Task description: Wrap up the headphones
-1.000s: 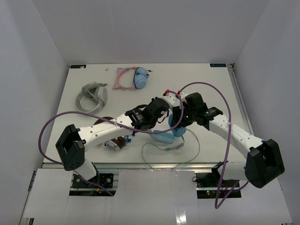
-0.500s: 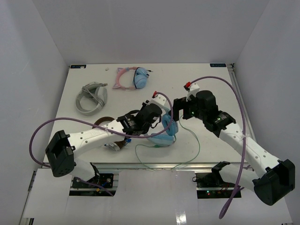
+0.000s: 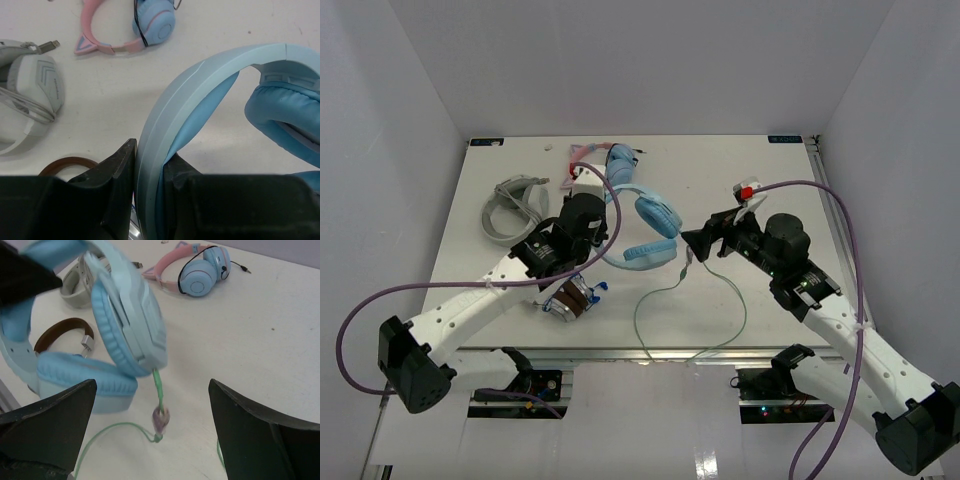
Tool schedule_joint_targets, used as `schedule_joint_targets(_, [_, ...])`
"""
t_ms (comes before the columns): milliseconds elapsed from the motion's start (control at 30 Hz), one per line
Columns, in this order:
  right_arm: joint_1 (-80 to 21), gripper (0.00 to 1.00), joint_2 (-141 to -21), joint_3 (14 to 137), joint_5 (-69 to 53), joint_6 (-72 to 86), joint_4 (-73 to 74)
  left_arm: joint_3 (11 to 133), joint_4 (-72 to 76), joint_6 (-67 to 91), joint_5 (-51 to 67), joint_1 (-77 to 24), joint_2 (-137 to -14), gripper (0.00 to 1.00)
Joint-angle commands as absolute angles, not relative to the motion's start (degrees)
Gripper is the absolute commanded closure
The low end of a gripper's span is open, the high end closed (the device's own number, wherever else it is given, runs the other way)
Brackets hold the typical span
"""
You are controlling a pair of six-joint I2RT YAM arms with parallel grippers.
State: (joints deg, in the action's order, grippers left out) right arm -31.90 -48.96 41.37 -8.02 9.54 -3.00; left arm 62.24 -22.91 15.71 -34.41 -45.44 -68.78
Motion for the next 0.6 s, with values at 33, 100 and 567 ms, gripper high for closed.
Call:
schedule_joint_targets(33, [-32.08, 0.0, -45.76, 37.37, -21.89, 7.18, -14.82, 73.67, -22.74, 18.74, -33.05, -45.02, -64.67, 1.0])
schedule_joint_targets(100, [-32.08, 0.0, -43.45, 31.96, -21.88, 7.84, -22.56, 75.23, -23.26, 18.71, -33.05, -45.0, -63.94, 1.0])
schedule_joint_targets(567, [-32.16, 0.04, -43.28, 21.96, -24.71, 8.1, -43.56, 84.96, -27.5, 19.33, -31.35, -45.0, -60.83, 1.0])
